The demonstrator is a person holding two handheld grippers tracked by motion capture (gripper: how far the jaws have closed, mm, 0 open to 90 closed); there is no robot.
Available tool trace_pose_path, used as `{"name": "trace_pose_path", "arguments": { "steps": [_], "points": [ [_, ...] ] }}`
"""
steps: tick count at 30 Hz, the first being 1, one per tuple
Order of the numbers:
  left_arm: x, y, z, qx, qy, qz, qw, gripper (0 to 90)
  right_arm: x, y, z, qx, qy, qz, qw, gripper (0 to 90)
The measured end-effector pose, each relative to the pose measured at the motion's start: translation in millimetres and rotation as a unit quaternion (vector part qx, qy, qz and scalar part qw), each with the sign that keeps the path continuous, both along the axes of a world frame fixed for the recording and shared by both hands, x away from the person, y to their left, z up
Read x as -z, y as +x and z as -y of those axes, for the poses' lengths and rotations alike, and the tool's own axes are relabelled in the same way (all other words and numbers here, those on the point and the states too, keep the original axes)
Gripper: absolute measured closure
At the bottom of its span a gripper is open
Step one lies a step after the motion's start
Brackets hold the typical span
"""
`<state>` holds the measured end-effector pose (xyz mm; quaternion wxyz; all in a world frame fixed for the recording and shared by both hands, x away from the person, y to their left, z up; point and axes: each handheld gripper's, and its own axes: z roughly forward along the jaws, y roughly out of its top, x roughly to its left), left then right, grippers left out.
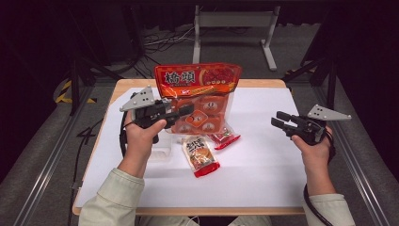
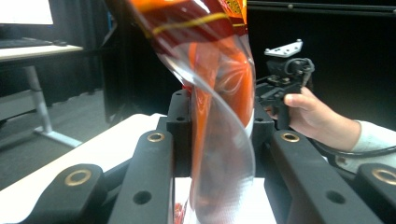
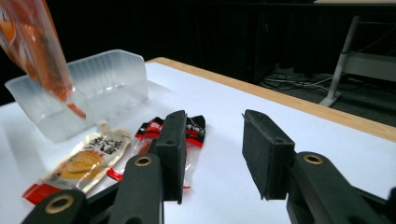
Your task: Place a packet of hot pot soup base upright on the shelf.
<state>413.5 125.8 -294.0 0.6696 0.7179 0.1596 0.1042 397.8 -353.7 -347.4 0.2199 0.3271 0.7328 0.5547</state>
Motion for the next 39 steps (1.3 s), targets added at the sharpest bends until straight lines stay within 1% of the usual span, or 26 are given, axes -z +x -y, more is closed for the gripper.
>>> {"name": "trace_pose_path", "arguments": {
  "steps": [3,5,6,7,8,11,14,18,19,22,23,25,27,30,32,34,36,38,39],
  "points": [
    [0.1,5.0,-9.6,-0.017,0.002,-0.004,0.9999,70.7,0.2,1.3,-2.7,-0.002,-0.004,0.001,1.0,60.5],
    [0.5,6.1,-11.8,-0.022,0.0,-0.005,0.9998,70.6,0.1,1.6,-2.9,-0.001,-0.005,0.001,1.0,60.4],
    [1.1,8.0,-16.4,-0.03,0.0,-0.009,0.9995,70.7,0.6,2.4,-3.8,0.003,-0.01,0.0,0.9999,60.3],
    [1.1,8.0,-16.4,-0.03,0.0,-0.009,0.9995,70.6,0.9,2.8,-3.9,0.004,-0.012,0.0,0.9999,60.3],
    [1.7,10.3,-20.7,-0.036,-0.001,-0.009,0.9993,70.6,1.4,3.2,-4.1,0.005,-0.012,0.0,0.9999,60.2],
    [2.0,11.7,-24.9,-0.042,-0.001,-0.012,0.999,70.6,2.4,3.9,-4.4,0.007,-0.015,-0.002,0.9999,60.2],
    [1.9,13.6,-32.2,-0.054,-0.001,-0.012,0.9985,70.6,4.1,4.5,-3.7,0.01,-0.015,-0.003,0.9998,60.0],
    [3.6,17.0,-39.8,-0.076,0.003,-0.012,0.997,70.6,5.0,4.2,-2.9,0.011,-0.016,-0.006,0.9998,61.0],
    [4.1,17.9,-41.5,-0.079,0.003,-0.014,0.9968,70.6,5.2,3.7,-2.7,0.011,-0.016,-0.009,0.9998,61.0],
    [4.2,20.1,-46.9,-0.089,0.005,-0.014,0.9959,70.6,5.6,3.0,-1.4,0.011,-0.016,-0.008,0.9998,61.2],
    [4.1,21.8,-49.9,-0.096,0.004,-0.012,0.9953,70.7,5.7,2.4,-0.5,0.012,-0.015,-0.009,0.9998,61.3],
    [4.0,22.4,-51.5,-0.1,0.004,-0.013,0.9949,70.6,5.9,2.3,-0.2,0.012,-0.015,-0.008,0.9998,61.4],
    [5.2,25.2,-54.3,-0.112,0.001,-0.008,0.9937,70.6,6.1,1.9,0.2,0.014,-0.016,-0.009,0.9997,61.5],
    [7.9,29.6,-58.1,-0.131,-0.004,-0.007,0.9914,70.6,6.2,0.8,0.8,0.015,-0.015,-0.011,0.9997,61.9],
    [9.3,32.1,-60.8,-0.14,-0.007,-0.006,0.9901,70.6,6.4,0.1,1.4,0.015,-0.015,-0.01,0.9997,62.1],
    [10.9,34.5,-63.9,-0.145,-0.014,-0.008,0.9892,70.6,6.6,-0.6,2.2,0.016,-0.015,-0.012,0.9997,62.2],
    [11.9,35.6,-66.6,-0.151,-0.014,-0.007,0.9884,70.6,6.8,-0.8,3.3,0.018,-0.015,-0.013,0.9996,62.2],
    [12.8,36.4,-68.7,-0.164,-0.01,-0.001,0.9863,70.6,7.0,-0.7,3.4,0.018,-0.015,-0.013,0.9996,62.2],
    [13.9,37.2,-69.8,-0.175,-0.011,0.001,0.9846,70.6,7.0,-0.9,3.3,0.018,-0.015,-0.014,0.9996,62.2]
  ]
}}
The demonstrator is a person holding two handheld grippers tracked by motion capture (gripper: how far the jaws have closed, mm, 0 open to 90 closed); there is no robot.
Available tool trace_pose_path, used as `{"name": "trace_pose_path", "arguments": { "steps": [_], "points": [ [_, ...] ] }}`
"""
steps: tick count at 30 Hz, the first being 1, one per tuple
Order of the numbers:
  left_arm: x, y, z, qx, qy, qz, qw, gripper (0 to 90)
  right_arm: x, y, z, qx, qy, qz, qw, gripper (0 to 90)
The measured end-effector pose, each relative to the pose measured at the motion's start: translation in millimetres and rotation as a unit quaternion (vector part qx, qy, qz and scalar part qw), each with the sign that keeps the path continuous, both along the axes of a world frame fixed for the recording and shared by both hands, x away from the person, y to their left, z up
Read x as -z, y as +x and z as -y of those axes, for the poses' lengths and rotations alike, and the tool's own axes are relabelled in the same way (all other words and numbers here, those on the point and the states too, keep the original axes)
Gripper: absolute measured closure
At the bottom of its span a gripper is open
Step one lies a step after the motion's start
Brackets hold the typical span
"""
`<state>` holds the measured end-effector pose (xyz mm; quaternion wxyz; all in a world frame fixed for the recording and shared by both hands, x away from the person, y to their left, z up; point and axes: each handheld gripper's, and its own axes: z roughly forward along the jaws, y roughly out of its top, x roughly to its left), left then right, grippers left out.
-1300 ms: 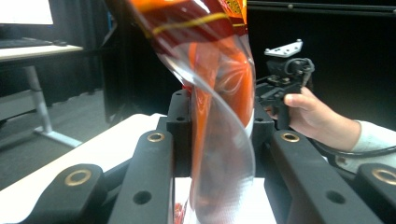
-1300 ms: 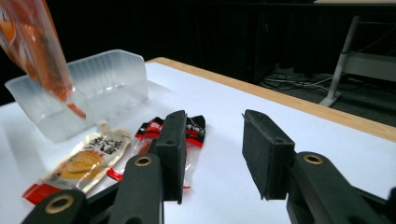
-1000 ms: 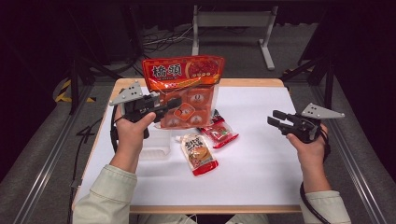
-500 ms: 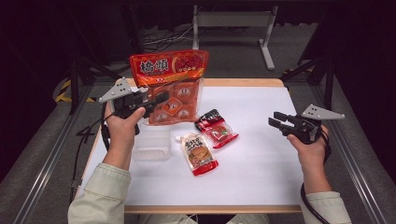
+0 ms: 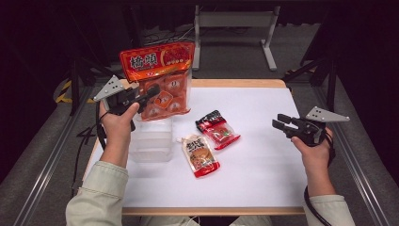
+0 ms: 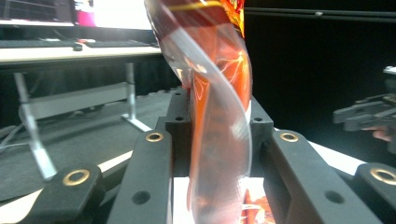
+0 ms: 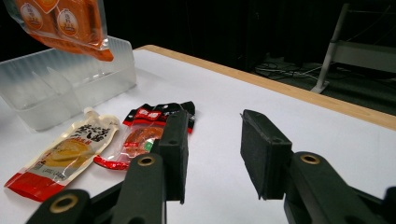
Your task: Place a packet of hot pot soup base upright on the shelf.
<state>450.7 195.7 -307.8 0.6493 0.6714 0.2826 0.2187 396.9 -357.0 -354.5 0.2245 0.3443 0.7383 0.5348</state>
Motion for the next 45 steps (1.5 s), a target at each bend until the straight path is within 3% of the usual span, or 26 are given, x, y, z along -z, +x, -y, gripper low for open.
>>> {"name": "trace_pose_path", "arguments": {
  "steps": [13,19,24,32,37,38,39,41,42,45],
  "points": [
    [12.2,10.5,-22.4,-0.043,-0.006,-0.02,0.9988,70.6,2.4,2.3,-2.9,-0.007,-0.003,-0.004,1.0,63.3],
    [22.5,21.8,-30.7,-0.05,-0.037,-0.044,0.9971,70.6,3.5,1.6,-3.4,-0.013,-0.002,-0.006,0.9999,63.3],
    [25.2,28.3,-27.4,-0.065,-0.04,-0.049,0.9959,70.6,4.9,0.7,-2.9,-0.016,-0.003,-0.006,0.9999,63.3],
    [24.7,33.6,-18.7,-0.077,-0.025,-0.055,0.9952,70.6,5.4,0.2,-3.1,-0.022,-0.003,-0.006,0.9997,62.8],
    [25.2,36.7,-16.0,-0.088,-0.048,-0.059,0.9931,70.6,4.3,-0.4,-3.8,-0.026,-0.003,-0.003,0.9997,62.7],
    [29.3,38.3,-14.7,-0.1,-0.059,-0.066,0.991,70.6,3.4,-1.0,-3.6,-0.028,-0.001,-0.002,0.9996,62.3],
    [29.3,38.3,-14.7,-0.1,-0.059,-0.066,0.991,70.6,3.4,-1.0,-3.6,-0.028,-0.001,-0.002,0.9996,62.3],
    [36.0,38.9,-14.8,-0.117,-0.066,-0.073,0.9881,70.6,2.7,-1.7,-3.5,-0.032,0.002,-0.001,0.9995,62.1],
    [40.3,38.7,-17.2,-0.119,-0.08,-0.078,0.9866,70.5,2.0,-2.1,-3.8,-0.036,0.003,0.002,0.9993,62.1],
    [42.9,37.2,-19.2,-0.122,-0.086,-0.077,0.9857,70.5,1.7,-2.3,-4.1,-0.038,0.002,0.003,0.9993,62.0]
  ]
}}
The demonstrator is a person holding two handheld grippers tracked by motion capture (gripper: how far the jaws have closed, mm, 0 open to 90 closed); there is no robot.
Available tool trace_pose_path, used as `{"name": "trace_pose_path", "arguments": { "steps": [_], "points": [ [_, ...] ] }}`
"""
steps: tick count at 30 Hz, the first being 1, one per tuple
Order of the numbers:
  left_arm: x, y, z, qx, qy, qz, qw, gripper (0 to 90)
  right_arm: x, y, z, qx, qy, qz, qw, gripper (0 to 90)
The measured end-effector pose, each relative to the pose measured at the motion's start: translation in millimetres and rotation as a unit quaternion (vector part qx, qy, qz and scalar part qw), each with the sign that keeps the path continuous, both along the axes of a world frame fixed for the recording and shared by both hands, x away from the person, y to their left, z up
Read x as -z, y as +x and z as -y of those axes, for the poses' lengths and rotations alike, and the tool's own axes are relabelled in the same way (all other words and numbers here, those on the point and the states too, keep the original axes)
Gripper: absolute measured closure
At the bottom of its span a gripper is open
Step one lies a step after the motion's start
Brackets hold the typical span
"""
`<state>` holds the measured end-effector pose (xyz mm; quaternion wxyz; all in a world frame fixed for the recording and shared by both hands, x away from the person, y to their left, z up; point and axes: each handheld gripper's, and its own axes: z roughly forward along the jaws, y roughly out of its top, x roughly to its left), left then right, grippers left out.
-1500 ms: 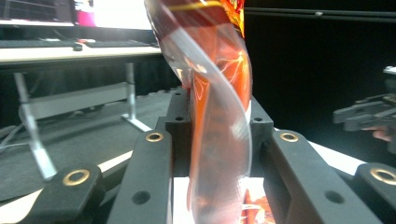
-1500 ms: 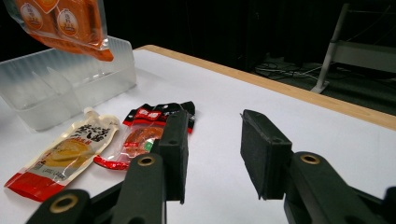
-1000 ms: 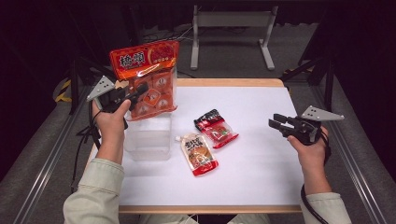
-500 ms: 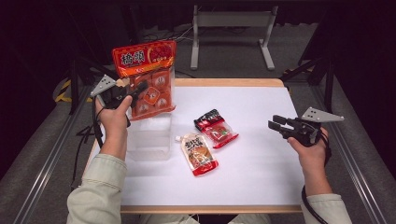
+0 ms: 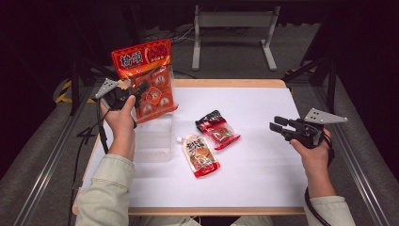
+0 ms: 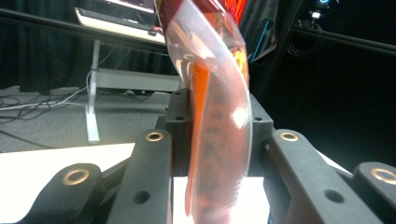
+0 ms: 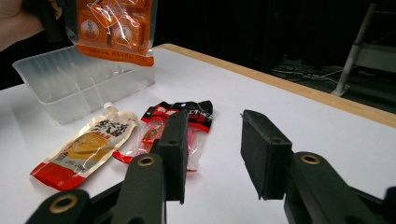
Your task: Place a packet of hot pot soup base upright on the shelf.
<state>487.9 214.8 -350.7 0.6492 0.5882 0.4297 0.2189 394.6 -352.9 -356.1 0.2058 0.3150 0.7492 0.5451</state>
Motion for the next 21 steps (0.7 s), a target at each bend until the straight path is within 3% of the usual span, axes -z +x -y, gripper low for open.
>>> {"name": "trace_pose_path", "arguments": {
  "steps": [12,16,21],
  "points": [
    [3.4,-8.8,-4.6,-0.019,0.018,0.002,0.9997,70.3,0.4,1.8,-7.1,-0.014,-0.005,0.002,0.9999,61.3],
    [4.1,-13.2,-6.1,-0.015,0.035,0.003,0.9993,70.2,0.6,2.1,-7.3,-0.017,-0.007,0.002,0.9998,61.3],
    [5.7,-22.0,-7.2,0.016,0.069,-0.007,0.9975,69.9,0.3,2.1,-8.3,-0.022,-0.004,0.002,0.9997,61.0]
  ]
}}
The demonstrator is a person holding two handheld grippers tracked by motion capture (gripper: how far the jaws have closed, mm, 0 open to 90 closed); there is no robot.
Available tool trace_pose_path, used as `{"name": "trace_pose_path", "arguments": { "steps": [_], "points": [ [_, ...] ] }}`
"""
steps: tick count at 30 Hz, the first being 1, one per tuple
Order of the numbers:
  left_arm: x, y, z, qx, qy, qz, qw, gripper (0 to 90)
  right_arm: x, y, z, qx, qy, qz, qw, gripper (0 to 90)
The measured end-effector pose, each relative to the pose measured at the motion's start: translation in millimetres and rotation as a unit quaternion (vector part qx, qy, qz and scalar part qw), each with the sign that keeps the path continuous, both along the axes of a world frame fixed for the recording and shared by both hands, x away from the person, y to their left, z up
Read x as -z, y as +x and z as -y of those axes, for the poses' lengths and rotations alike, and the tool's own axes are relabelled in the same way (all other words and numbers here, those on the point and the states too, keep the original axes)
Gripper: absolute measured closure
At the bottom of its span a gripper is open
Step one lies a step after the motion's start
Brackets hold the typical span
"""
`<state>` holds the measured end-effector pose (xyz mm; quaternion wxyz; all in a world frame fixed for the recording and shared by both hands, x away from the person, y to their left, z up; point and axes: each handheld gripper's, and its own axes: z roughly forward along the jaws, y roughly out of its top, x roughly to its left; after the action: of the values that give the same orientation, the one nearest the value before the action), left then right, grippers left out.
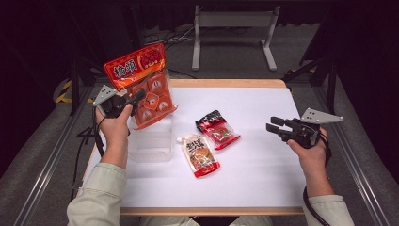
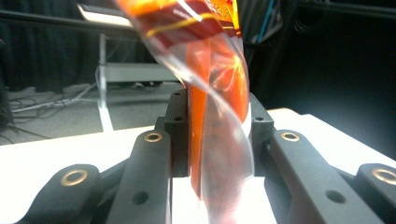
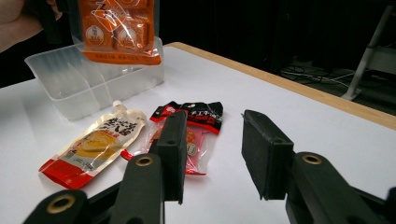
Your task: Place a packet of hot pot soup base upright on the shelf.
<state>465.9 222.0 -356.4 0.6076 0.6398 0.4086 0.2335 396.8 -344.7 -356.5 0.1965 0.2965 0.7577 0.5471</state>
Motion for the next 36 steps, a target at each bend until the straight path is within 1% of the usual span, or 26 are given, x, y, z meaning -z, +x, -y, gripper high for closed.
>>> {"name": "trace_pose_path", "arguments": {
  "steps": [1,2,3,4,5,6,7,8,11,12,15,16,19,21,23,24,25,26,27,28,29,30,32,34,35,36],
  "points": [
    [1.6,-2.2,2.2,0.001,0.024,-0.005,0.9997,70.1,-0.1,0.0,-0.6,-0.002,0.0,0.0,1.0,60.8],
    [3.5,-3.5,3.8,-0.003,0.034,-0.005,0.9994,70.2,-0.4,-0.2,-1.2,-0.002,-0.002,0.0,1.0,60.8],
    [3.5,-3.5,3.8,-0.003,0.034,-0.005,0.9994,70.2,-0.4,-0.2,-1.2,-0.002,-0.002,0.0,1.0,60.8],
    [7.8,-5.9,2.0,-0.007,0.019,0.001,0.9998,70.3,-0.3,-0.1,-2.4,-0.004,-0.002,0.0,1.0,60.8],
    [7.9,-7.0,1.4,-0.015,0.018,0.001,0.9997,70.3,-0.3,0.0,-2.7,-0.007,-0.002,0.0,1.0,60.9],
    [7.8,-7.7,1.3,-0.017,0.021,0.002,0.9996,70.3,-0.2,0.1,-3.3,-0.007,-0.003,0.0,1.0,60.8],
    [7.7,-8.1,1.8,-0.015,0.029,0.006,0.9994,70.3,0.0,0.2,-3.9,-0.008,-0.003,0.0,1.0,60.8],
    [7.7,-8.1,1.8,-0.015,0.029,0.006,0.9994,70.3,0.0,0.2,-3.9,-0.008,-0.003,0.0,1.0,60.8],
    [6.9,-10.3,5.4,-0.014,0.049,0.009,0.9987,70.1,0.5,0.7,-5.6,-0.012,-0.005,0.0,0.9999,60.6],
    [6.2,-10.1,6.1,-0.016,0.055,0.0,0.9983,70.1,0.6,0.7,-5.8,-0.013,-0.005,-0.001,0.9999,60.5],
    [5.5,-9.0,6.2,-0.019,0.074,-0.014,0.997,69.5,0.8,0.9,-6.2,-0.016,-0.005,-0.001,0.9999,60.3],
    [5.5,-9.0,6.2,-0.019,0.074,-0.014,0.997,69.4,0.6,0.7,-6.3,-0.016,-0.005,-0.001,0.9999,60.4],
    [5.9,-9.0,2.4,-0.013,0.075,-0.026,0.9968,69.5,0.4,0.7,-6.3,-0.017,-0.005,-0.001,0.9998,60.3],
    [8.4,-9.1,0.1,-0.009,0.087,-0.044,0.9952,69.5,0.7,0.9,-6.4,-0.017,-0.005,-0.002,0.9998,60.1],
    [13.0,-10.1,-3.6,-0.013,0.088,-0.054,0.9946,69.5,1.3,1.2,-6.6,-0.017,-0.005,-0.003,0.9998,60.0],
    [16.7,-10.7,-5.2,-0.017,0.087,-0.064,0.994,69.5,1.5,1.3,-6.8,-0.018,-0.005,-0.004,0.9998,60.0],
    [18.9,-11.2,-6.4,-0.021,0.09,-0.066,0.9936,69.5,1.7,1.5,-7.3,-0.018,-0.006,-0.005,0.9998,59.9],
    [22.0,-12.7,-7.6,-0.025,0.09,-0.072,0.993,69.4,1.9,1.7,-7.8,-0.018,-0.006,-0.005,0.9998,59.8],
    [24.3,-14.1,-7.6,-0.028,0.086,-0.076,0.993,69.5,2.1,2.0,-8.5,-0.02,-0.006,-0.005,0.9998,59.8],
    [25.4,-14.9,-8.2,-0.032,0.088,-0.074,0.9928,69.6,2.2,2.1,-9.1,-0.022,-0.006,-0.006,0.9997,59.7],
    [26.1,-16.5,-7.4,-0.033,0.088,-0.078,0.9926,69.7,2.2,2.2,-9.5,-0.021,-0.008,-0.007,0.9997,59.7],
    [25.5,-17.9,-6.3,-0.038,0.099,-0.074,0.9916,69.8,2.4,2.4,-10.0,-0.022,-0.007,-0.008,0.9997,59.6],
    [23.6,-20.4,-1.6,-0.046,0.114,-0.07,0.99,69.9,2.8,2.9,-10.7,-0.023,-0.007,-0.009,0.9997,59.4],
    [21.6,-21.8,3.7,-0.048,0.131,-0.069,0.9879,69.9,3.0,3.0,-11.2,-0.023,-0.008,-0.01,0.9997,59.4],
    [20.8,-21.7,5.8,-0.051,0.136,-0.071,0.9869,70.0,3.0,3.0,-11.2,-0.024,-0.008,-0.01,0.9996,59.4],
    [20.3,-21.4,6.5,-0.052,0.136,-0.076,0.9864,69.9,2.8,2.8,-11.0,-0.024,-0.007,-0.009,0.9996,59.3]
  ]
}}
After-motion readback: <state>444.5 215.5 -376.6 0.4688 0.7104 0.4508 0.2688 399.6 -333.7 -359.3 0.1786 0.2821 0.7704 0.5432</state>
